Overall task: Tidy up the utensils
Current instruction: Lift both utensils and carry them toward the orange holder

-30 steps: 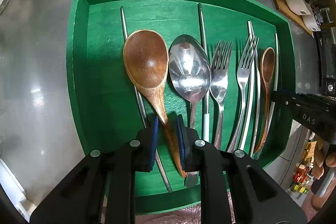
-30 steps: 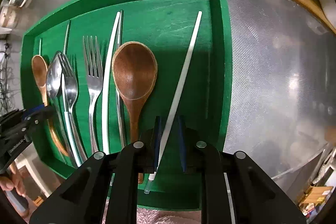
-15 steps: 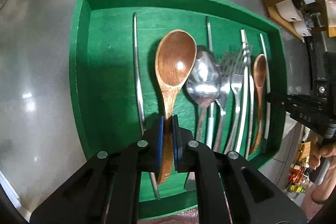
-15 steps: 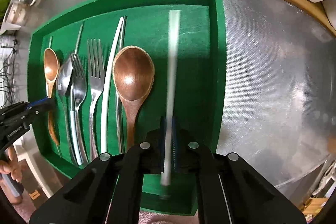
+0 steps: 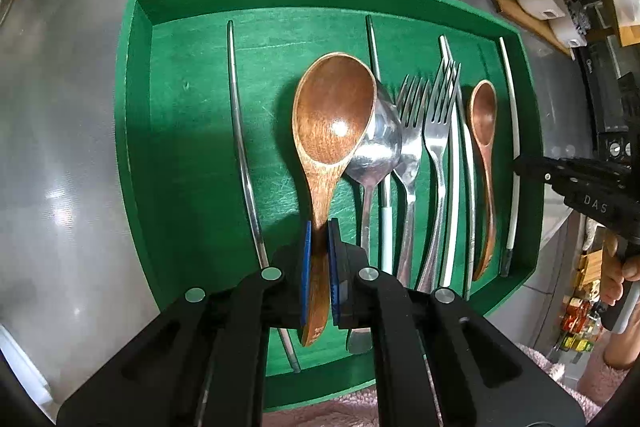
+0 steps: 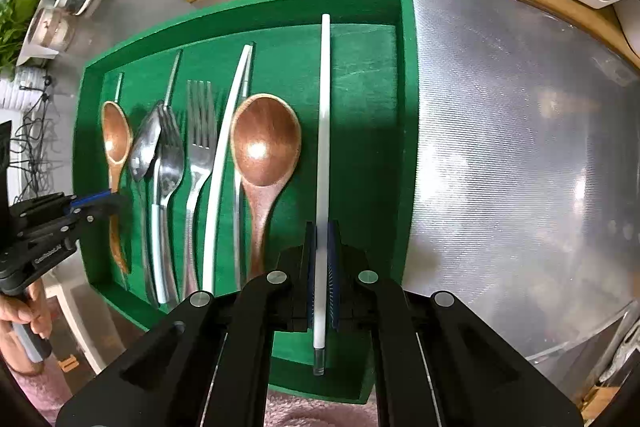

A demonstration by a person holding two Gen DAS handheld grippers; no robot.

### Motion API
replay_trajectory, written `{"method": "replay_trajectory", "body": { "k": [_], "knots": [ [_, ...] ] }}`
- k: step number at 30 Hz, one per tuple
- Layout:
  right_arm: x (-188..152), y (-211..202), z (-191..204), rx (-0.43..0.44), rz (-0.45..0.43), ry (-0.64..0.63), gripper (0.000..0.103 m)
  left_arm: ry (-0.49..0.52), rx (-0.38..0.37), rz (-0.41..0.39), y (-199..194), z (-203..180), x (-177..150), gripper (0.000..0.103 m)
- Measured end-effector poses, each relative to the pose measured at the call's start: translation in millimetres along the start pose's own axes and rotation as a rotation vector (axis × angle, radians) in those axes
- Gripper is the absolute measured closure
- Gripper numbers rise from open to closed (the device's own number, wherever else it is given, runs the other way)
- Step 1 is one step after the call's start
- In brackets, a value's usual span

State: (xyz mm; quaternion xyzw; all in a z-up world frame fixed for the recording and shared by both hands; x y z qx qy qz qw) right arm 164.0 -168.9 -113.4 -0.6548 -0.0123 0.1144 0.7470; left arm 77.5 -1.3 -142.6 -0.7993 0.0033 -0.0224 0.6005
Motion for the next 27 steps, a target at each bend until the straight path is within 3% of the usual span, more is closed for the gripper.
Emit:
{"method": "replay_trajectory", "body": {
  "k": [8, 14, 20, 27],
  "knots": [
    [0, 2, 6, -0.022, 0.018, -0.018, 0.097, 0.087, 0.118, 0.159, 17, -13, 16, 0.095],
    [5, 2, 9, -0.006, 0.024, -0.019, 0.097, 0.128, 0.139, 0.184, 20, -23, 27, 0.096],
    [11, -17, -1, 0.089, -0.021, -0.032, 0.097, 0.136, 0.079, 0.037, 1, -29, 24, 0.097],
    [8, -45, -16, 0.238, -0.155, -0.024, 0.097, 0.145, 0.031, -0.259, -43, -32, 17, 0.097]
  ]
}}
Point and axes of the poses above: each gripper's, at about its wrist camera, not at the fingertips, and y roughly the way its jaws point, z to its left, x to its top, the point moved 4 cm from there along y, roughly the way its jaws point, and after that the axes turned 14 degrees about y, right-handed, at the moved point
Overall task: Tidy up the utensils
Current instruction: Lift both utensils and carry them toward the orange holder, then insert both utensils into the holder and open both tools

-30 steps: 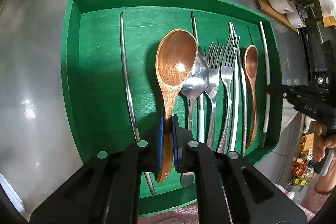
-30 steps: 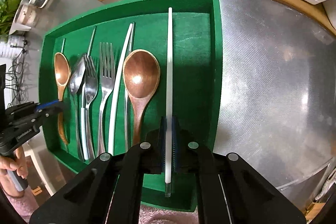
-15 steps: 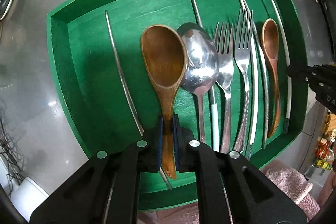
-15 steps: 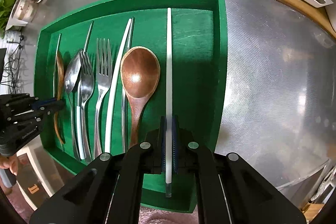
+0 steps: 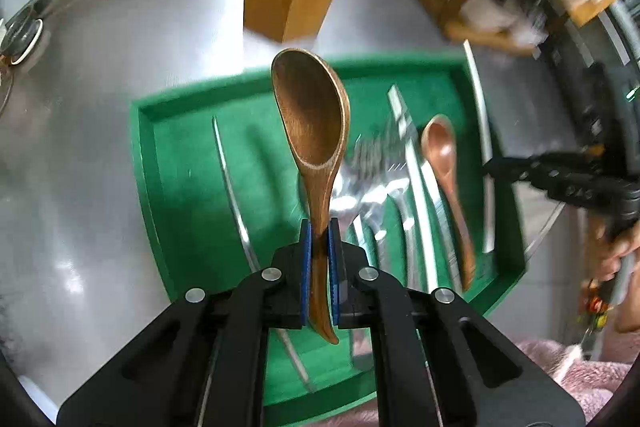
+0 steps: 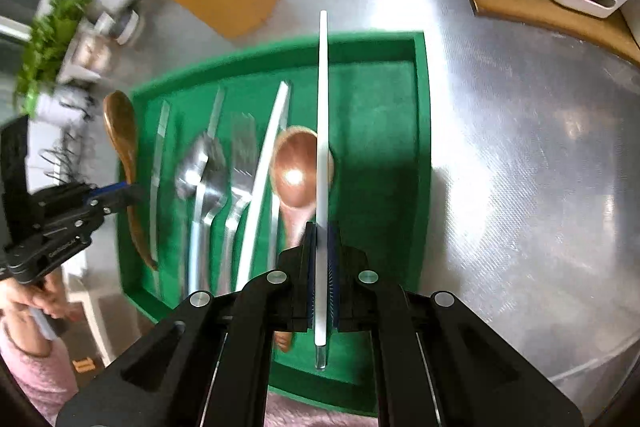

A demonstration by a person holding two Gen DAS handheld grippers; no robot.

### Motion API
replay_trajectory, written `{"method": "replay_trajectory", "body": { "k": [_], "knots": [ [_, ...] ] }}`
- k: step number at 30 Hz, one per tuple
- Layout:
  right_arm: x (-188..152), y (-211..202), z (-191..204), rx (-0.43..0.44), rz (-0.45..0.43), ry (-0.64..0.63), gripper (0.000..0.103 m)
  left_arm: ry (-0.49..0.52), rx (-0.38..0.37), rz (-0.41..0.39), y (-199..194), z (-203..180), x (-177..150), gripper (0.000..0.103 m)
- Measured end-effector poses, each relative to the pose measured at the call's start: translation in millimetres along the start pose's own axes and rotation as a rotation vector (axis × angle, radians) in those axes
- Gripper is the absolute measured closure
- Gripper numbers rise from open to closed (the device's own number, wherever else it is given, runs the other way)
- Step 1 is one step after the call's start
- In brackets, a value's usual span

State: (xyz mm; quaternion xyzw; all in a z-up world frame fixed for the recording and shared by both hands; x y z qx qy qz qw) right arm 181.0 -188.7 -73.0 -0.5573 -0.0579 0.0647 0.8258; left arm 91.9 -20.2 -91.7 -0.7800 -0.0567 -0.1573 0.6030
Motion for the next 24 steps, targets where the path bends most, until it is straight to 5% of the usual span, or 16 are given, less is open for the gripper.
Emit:
{"method": "replay_trajectory", "body": {
  "k": [9, 18, 24],
  "knots": [
    [9, -45, 25, 0.123, -0.350, -0.104, 0.097, -0.006, 0.081, -0.402, -47, 5, 15, 0.097],
    [54, -69, 58, 0.221, -0.582, -0.091, 0.097, -0.121, 0.111, -0.631, -82, 35, 45, 0.097],
    [106, -86, 92, 0.312, -0.696, -0.083, 0.097, -0.136, 0.145, -0.751, -107, 55, 92, 0.097]
  ]
}}
Point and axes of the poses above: each gripper's, at about its wrist camera, not at the fingertips, and y roughly the way its jaws point, z to its left, x to its top, the point moved 4 cm from there along y, roughly the way its jaws point, and after that the axes turned 14 degrees about y, right-handed, at the moved point
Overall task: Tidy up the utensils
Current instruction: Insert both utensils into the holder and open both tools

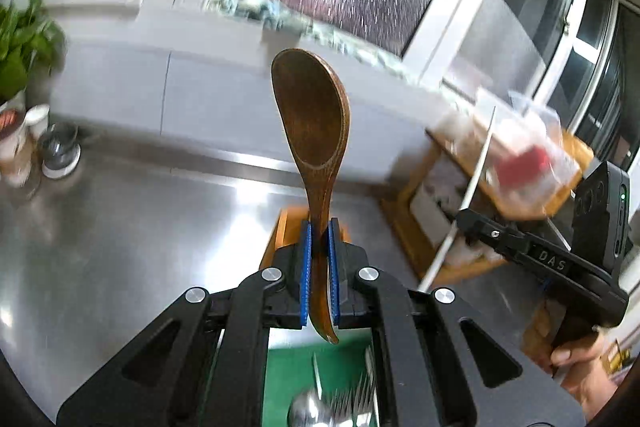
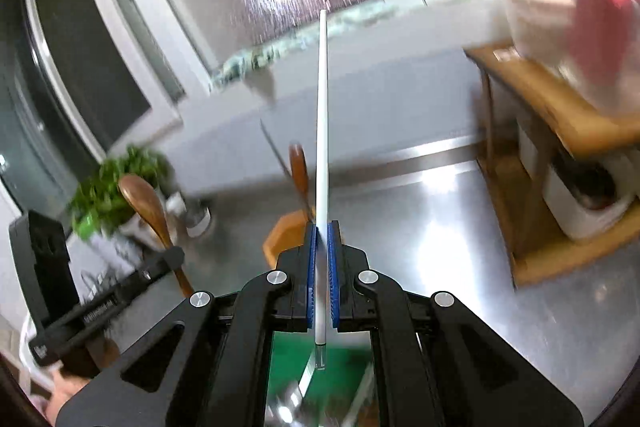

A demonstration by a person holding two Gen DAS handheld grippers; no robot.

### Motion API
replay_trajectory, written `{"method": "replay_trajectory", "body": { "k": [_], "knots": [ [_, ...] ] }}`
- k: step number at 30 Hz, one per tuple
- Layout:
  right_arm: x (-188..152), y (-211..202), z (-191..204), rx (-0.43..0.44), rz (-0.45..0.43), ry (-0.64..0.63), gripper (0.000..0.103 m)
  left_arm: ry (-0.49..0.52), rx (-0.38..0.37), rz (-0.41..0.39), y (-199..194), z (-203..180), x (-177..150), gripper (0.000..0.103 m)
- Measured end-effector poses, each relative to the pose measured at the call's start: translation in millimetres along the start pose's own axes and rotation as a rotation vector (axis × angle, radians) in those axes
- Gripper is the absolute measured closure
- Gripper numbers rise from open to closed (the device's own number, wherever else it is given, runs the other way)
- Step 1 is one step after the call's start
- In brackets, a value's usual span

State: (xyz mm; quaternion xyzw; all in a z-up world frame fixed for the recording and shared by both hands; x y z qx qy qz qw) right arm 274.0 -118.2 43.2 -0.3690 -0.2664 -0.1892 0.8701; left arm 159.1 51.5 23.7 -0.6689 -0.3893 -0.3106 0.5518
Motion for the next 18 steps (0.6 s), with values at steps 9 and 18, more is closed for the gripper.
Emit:
{"method": "replay_trajectory", "body": {
  "k": [9, 18],
  "knots": [
    [33, 63, 31, -0.005, -0.074, -0.057, 0.097, 0.020, 0.038, -0.027, 56, 14, 34, 0.097],
    [12, 98, 8, -0.021, 0.007, -0.092, 0.097, 0.063, 0.004, 0.049, 96, 29, -2, 0.097]
  ]
}}
Point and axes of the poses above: each gripper's, at about its wrist camera, not at the fingertips, and y roughly the way its jaws point, z to its left, x to its top, the point moved 4 cm from there along y, roughly the way its jaws point, and after that the axes turned 14 degrees about y, right-handed, at the moved point
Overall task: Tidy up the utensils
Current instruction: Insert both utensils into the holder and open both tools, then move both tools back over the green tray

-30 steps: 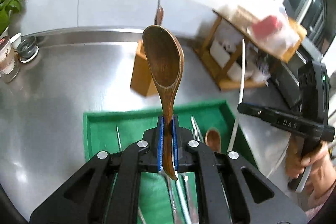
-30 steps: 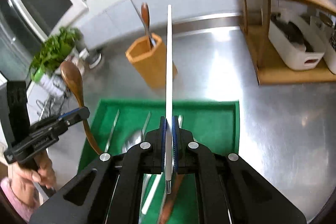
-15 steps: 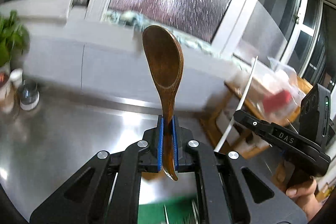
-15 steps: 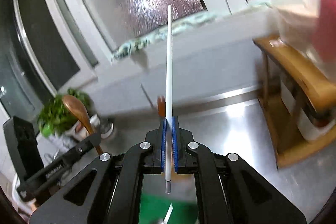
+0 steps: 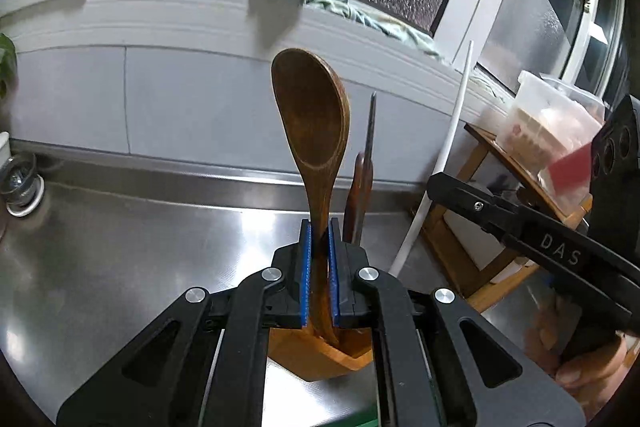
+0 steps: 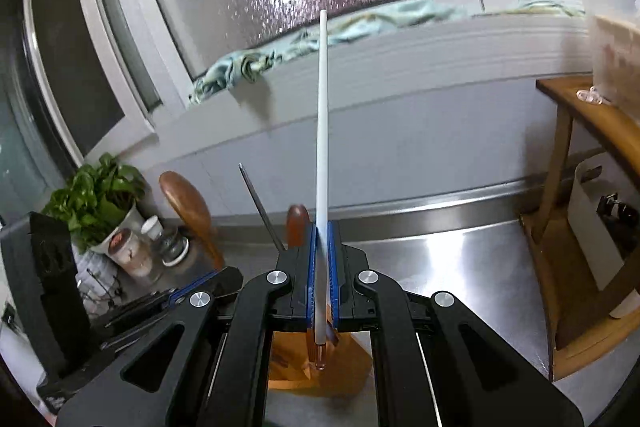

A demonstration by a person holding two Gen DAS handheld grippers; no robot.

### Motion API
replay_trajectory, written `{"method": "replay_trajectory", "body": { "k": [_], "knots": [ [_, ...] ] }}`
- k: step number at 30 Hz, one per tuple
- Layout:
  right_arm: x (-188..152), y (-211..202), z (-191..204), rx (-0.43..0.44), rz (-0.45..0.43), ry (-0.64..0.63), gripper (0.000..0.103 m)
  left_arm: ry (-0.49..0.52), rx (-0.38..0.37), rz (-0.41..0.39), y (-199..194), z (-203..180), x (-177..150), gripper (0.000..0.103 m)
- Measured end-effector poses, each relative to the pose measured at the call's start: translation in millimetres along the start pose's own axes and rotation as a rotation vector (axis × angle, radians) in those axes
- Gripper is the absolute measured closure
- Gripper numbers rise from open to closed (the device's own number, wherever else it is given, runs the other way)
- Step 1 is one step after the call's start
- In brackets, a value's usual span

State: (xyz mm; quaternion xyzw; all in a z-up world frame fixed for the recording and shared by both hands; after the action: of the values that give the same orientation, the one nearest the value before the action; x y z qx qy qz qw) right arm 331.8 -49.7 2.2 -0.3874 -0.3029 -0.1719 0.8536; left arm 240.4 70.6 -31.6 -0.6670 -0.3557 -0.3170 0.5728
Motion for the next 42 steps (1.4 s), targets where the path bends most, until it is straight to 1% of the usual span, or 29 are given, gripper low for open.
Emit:
{"method": "replay_trajectory", "body": {
  "k": [3, 9, 13, 17, 19, 20, 21, 22, 23, 28, 30, 31, 32, 33, 34, 35, 36, 37, 38, 40, 41, 42],
  "knots": [
    [-6, 5, -4, 0.019, 0.031, -0.007, 0.097, 0.003, -0.036, 0.000, 4, 3, -8, 0.097],
    [-19, 14, -15, 0.028, 0.087, 0.003, 0.097, 0.008, -0.077, 0.023, 13, 2, -16, 0.096],
    [-28, 21, -19, 0.029, 0.129, 0.005, 0.096, 0.010, -0.088, 0.052, 21, 1, -24, 0.096],
    [-37, 25, -22, 0.025, 0.172, 0.009, 0.096, -0.001, -0.102, 0.054, 20, 2, -26, 0.096],
    [-41, 27, -22, 0.022, 0.196, 0.010, 0.094, -0.002, -0.109, 0.060, 19, 1, -26, 0.093],
    [-42, 27, -22, 0.023, 0.204, 0.010, 0.094, -0.002, -0.110, 0.062, 18, 1, -26, 0.088],
    [-43, 27, -22, 0.020, 0.211, 0.012, 0.094, -0.001, -0.108, 0.063, 16, 0, -25, 0.080],
    [-43, 26, -22, 0.017, 0.215, 0.015, 0.094, -0.002, -0.101, 0.063, 14, 1, -25, 0.077],
    [-44, 24, -22, 0.018, 0.216, 0.023, 0.094, -0.002, -0.093, 0.062, 10, 1, -25, 0.075],
    [-43, 2, -22, 0.013, 0.221, 0.024, 0.093, -0.022, -0.080, 0.056, -12, 7, -27, 0.075],
    [-42, -10, -23, -0.002, 0.213, 0.017, 0.092, -0.033, -0.072, 0.052, -25, 9, -28, 0.067],
    [-41, -16, -24, -0.017, 0.209, 0.015, 0.085, -0.036, -0.069, 0.050, -31, 10, -29, 0.066],
    [-41, -24, -25, -0.029, 0.206, 0.019, 0.064, -0.038, -0.064, 0.051, -40, 9, -29, 0.061],
    [-40, -32, -27, -0.036, 0.200, 0.026, 0.050, -0.038, -0.059, 0.058, -45, 9, -29, 0.055],
    [-39, -43, -28, -0.040, 0.186, 0.031, 0.033, -0.038, -0.057, 0.070, -51, 8, -30, 0.051],
    [-39, -53, -28, -0.041, 0.171, 0.024, 0.032, -0.040, -0.060, 0.096, -58, 6, -31, 0.041],
    [-40, -61, -28, -0.050, 0.172, 0.014, 0.031, -0.044, -0.067, 0.120, -62, 4, -32, 0.035],
    [-42, -68, -28, -0.065, 0.186, 0.004, 0.026, -0.046, -0.073, 0.147, -67, 2, -34, 0.033],
    [-46, -77, -28, -0.086, 0.222, -0.002, 0.015, -0.043, -0.077, 0.176, -73, -2, -35, 0.033],
    [-51, -86, -27, -0.088, 0.282, -0.002, 0.006, -0.016, -0.068, 0.224, -87, -10, -39, 0.030],
    [-56, -94, -26, -0.076, 0.328, -0.006, 0.006, -0.001, -0.068, 0.245, -94, -14, -41, 0.026],
    [-60, -99, -25, -0.074, 0.350, -0.010, 0.006, 0.008, -0.070, 0.263, -98, -17, -43, 0.025]
  ]
}}
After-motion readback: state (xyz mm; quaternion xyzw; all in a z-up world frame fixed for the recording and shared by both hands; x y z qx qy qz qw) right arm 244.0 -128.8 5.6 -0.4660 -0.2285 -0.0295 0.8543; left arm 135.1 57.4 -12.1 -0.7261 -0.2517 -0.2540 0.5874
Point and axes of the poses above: each gripper's, at about its wrist camera, not at the fingertips, and y roughly the way its jaws point, z to its left, x to its top, the point moved 4 cm from there along y, roughly the way its jaws point, and after that the axes turned 14 degrees about y, right-handed, at the moved point
